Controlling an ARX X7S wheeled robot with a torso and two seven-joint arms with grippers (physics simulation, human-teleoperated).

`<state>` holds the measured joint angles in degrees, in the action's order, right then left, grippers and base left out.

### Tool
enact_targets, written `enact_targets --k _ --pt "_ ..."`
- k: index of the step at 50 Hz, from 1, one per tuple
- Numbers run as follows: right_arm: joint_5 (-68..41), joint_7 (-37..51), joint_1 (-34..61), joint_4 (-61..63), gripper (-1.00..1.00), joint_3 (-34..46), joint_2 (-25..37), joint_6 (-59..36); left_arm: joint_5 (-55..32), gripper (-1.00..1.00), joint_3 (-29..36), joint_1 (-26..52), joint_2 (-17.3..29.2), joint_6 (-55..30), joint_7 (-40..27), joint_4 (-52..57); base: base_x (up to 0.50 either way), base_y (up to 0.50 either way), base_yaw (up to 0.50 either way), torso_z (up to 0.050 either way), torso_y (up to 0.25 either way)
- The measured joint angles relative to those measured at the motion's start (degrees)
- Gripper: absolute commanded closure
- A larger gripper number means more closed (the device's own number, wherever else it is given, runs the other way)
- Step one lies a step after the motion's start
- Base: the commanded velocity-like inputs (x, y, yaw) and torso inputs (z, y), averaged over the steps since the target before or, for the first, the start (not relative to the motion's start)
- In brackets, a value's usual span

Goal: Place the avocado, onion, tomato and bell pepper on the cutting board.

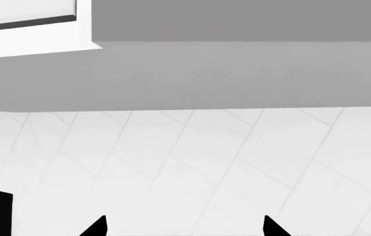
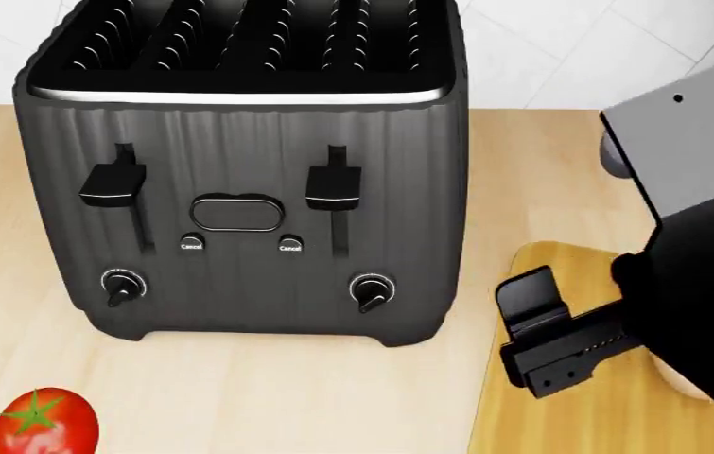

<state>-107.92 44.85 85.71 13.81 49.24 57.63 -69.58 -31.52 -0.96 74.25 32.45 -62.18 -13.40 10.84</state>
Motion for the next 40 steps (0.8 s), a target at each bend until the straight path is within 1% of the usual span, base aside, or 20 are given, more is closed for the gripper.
enact_targets --k 14,27,40 --pt "-5.47 2.39 0.91 5.68 -1.00 0.63 -4.35 0.78 -0.03 -1.00 0.54 0.48 -0.08 -0.06 -0.03 -0.18 0.00 0.00 0.00 0.000 0.000" --pt "-7.60 2.10 2.37 7.59 -1.00 2.02 -12.36 1.58 -0.13 -1.00 -0.06 -0.28 0.32 0.25 -0.18 -0.04 0.00 0.00 0.00 0.000 0.000" --pt "-4.20 -2.42 2.72 5.91 -1.00 3.31 -20.91 1.39 0.08 -1.00 -0.16 -0.58 0.68 0.75 -0.41 0.15 0.00 0.00 0.00 0.000 0.000"
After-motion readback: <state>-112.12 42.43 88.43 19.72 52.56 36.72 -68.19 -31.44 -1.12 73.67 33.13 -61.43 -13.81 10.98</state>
